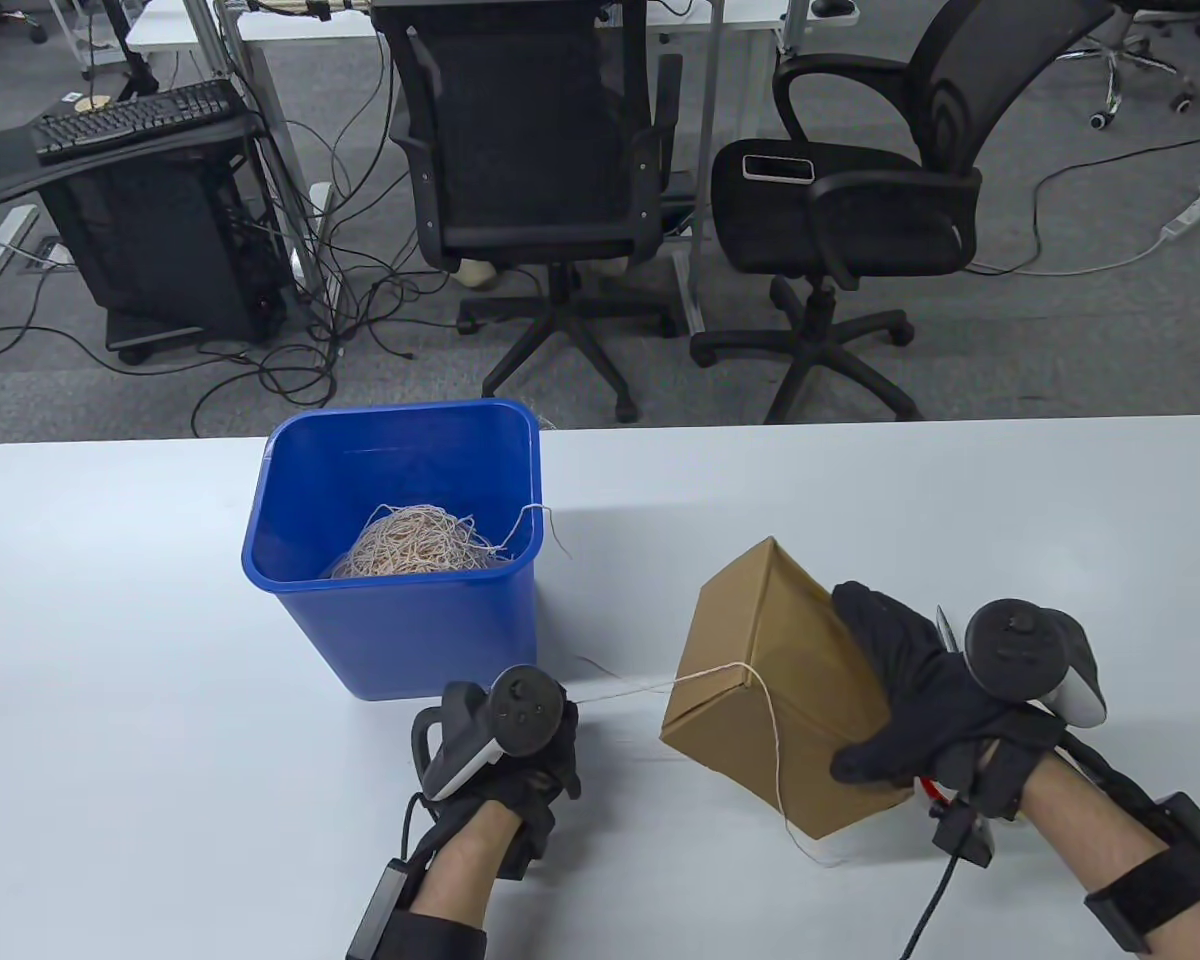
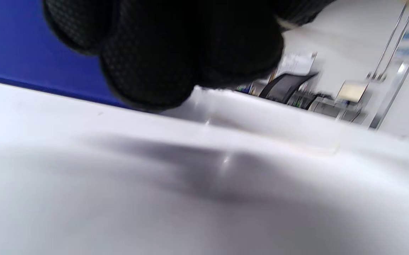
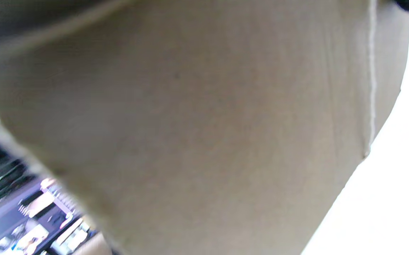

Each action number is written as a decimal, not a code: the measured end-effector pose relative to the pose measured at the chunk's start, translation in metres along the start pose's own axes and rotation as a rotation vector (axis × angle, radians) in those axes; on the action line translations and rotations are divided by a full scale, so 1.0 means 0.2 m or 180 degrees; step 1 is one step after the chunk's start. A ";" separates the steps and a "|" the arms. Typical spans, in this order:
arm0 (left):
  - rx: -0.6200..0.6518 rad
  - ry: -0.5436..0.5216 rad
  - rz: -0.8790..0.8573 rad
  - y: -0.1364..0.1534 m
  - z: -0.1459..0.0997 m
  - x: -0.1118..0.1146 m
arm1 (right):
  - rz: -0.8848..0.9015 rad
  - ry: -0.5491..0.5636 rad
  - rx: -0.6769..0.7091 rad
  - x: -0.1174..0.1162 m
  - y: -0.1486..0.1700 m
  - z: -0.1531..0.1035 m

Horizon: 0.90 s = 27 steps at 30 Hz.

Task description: Cut the packaging cotton rope with scissors

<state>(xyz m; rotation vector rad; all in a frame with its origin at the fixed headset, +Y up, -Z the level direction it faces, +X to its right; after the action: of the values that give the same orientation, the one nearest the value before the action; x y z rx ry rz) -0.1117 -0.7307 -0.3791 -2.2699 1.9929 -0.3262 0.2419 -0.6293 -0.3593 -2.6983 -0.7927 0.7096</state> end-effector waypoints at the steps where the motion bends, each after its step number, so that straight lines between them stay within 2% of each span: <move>1: -0.0034 0.0102 0.0117 0.00 0.01 0.03 | 0.0040 0.0066 -0.0032 0.04 0.00 -0.02; 4: -0.0180 0.0289 0.0454 0.01 0.03 0.07 | 0.0069 0.0282 -0.0094 0.15 0.00 -0.08; 10: -0.0529 0.0482 0.0816 0.07 0.03 0.06 | -0.0126 0.0626 -0.0190 0.34 -0.01 -0.19; 13: -0.0434 0.0337 0.0770 0.03 0.04 0.02 | -0.0126 0.0724 -0.0171 0.38 -0.01 -0.22; 16: -0.0014 0.0119 0.0317 -0.09 0.04 -0.02 | -0.0047 0.0710 -0.0120 0.36 0.00 -0.24; 18: 0.0124 0.0276 0.0256 -0.16 0.04 -0.02 | -0.0052 0.0662 -0.0100 0.33 0.01 -0.25; 23: 0.0367 0.0953 0.0459 -0.30 0.09 0.02 | 0.0037 0.0603 -0.0012 0.29 0.01 -0.26; 27: 0.0646 0.1384 0.1073 -0.38 0.17 0.13 | 0.0124 0.0548 0.0053 0.26 0.01 -0.27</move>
<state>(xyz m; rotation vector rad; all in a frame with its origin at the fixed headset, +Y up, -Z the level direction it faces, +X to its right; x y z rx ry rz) -0.0284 -0.7484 -0.3929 -1.8117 2.3584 -1.0028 0.3091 -0.6070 -0.3339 -2.7210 -0.6908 0.4811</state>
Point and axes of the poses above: the tracker on the back of each hand, its own y axis roughly to the little-finger side, its own z axis roughly from the wrist to the fingertips, x = y × z, the point moved 4 cm from there along z, roughly from the wrist to the fingertips, and after that the axes turned 6 degrees about z, right-handed, at the moved point
